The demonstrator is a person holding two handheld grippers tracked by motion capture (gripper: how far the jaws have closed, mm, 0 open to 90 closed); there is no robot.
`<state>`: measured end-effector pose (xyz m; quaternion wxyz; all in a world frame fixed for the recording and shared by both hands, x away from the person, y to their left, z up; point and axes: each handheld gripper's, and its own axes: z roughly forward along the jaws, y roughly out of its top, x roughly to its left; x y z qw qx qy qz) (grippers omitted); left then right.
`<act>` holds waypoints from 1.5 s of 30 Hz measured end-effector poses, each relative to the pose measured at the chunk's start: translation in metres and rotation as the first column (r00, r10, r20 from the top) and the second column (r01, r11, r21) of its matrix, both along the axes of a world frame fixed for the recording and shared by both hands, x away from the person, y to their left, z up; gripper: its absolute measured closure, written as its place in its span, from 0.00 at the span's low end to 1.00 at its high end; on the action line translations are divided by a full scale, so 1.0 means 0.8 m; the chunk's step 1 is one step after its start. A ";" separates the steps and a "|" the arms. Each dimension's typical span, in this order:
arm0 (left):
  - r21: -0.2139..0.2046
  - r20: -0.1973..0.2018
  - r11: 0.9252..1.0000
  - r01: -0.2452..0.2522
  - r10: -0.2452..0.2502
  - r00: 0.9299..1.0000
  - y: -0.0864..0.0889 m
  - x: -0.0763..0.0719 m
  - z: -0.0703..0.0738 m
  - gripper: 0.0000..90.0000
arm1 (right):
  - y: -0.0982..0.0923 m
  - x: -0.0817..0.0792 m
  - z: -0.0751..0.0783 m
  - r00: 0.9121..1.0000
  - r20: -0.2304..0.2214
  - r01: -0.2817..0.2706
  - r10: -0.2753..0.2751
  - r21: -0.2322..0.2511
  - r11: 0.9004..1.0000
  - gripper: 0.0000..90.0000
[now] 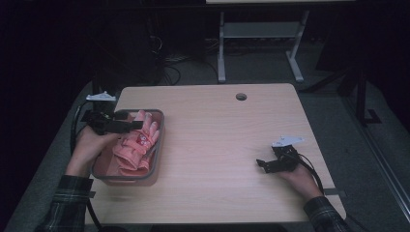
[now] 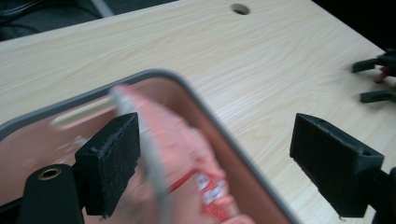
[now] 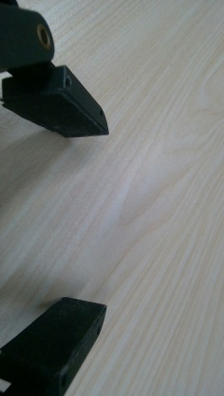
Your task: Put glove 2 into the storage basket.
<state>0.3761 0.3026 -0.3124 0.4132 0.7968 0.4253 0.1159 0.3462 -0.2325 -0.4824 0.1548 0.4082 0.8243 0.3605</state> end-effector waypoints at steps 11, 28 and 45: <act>-0.003 0.030 0.990 0.139 -0.139 0.990 -0.086 -0.011 -0.014 0.17 | 0.000 0.000 0.000 1.000 -0.004 0.002 -0.002 0.002 1.000 0.13; 0.080 0.054 0.965 0.250 -0.255 0.965 -0.186 -0.043 -0.084 0.17 | 0.000 0.000 0.000 1.000 0.000 0.000 0.000 -0.001 1.000 0.13; 0.220 -0.016 0.917 0.332 -0.337 0.941 -0.241 -0.061 -0.167 0.17 | 0.000 0.000 0.000 1.000 0.001 -0.001 0.001 -0.001 1.000 0.13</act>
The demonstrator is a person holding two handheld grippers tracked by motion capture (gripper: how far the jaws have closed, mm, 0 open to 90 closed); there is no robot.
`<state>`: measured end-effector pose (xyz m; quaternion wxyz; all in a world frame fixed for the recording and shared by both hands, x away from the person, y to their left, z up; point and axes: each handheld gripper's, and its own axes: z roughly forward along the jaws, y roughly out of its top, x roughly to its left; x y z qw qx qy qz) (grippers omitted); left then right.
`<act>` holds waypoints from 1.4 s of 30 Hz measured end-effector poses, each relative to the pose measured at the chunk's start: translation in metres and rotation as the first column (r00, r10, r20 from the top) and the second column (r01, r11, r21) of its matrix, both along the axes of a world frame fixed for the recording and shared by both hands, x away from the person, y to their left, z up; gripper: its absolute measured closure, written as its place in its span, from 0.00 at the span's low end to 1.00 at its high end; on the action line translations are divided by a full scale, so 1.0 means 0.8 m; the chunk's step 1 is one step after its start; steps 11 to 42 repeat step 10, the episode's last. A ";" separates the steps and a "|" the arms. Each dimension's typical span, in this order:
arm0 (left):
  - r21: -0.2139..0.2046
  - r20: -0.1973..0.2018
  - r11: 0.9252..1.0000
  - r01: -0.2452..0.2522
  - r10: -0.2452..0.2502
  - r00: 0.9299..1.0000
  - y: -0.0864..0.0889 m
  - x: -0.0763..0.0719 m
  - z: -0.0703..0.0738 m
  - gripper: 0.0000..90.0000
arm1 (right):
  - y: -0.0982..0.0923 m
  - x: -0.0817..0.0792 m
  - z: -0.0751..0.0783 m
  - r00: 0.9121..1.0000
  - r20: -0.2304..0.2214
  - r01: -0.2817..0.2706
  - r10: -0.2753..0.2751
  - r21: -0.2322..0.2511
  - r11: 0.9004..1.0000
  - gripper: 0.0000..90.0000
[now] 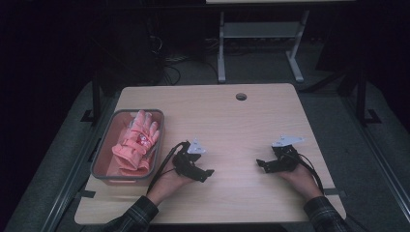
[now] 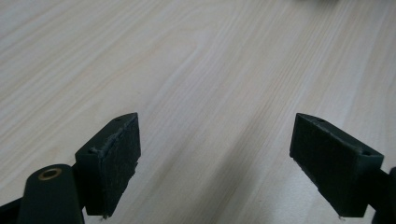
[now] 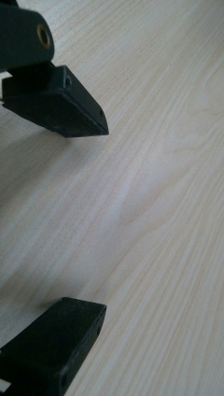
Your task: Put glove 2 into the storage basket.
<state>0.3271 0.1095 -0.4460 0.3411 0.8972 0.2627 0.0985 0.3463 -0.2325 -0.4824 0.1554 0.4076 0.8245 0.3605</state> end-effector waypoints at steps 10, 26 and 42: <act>0.040 -0.002 0.999 -0.007 0.007 1.000 0.001 -0.002 -0.018 0.17 | 0.000 0.000 0.000 1.000 0.001 0.000 0.000 0.000 1.000 0.13; 0.040 -0.002 0.999 -0.007 0.007 1.000 0.001 -0.002 -0.018 0.17 | 0.000 0.000 0.000 1.000 0.001 0.000 0.000 0.000 1.000 0.13; 0.040 -0.002 0.999 -0.007 0.007 1.000 0.001 -0.002 -0.018 0.17 | 0.000 0.000 0.000 1.000 0.001 0.000 0.000 0.000 1.000 0.13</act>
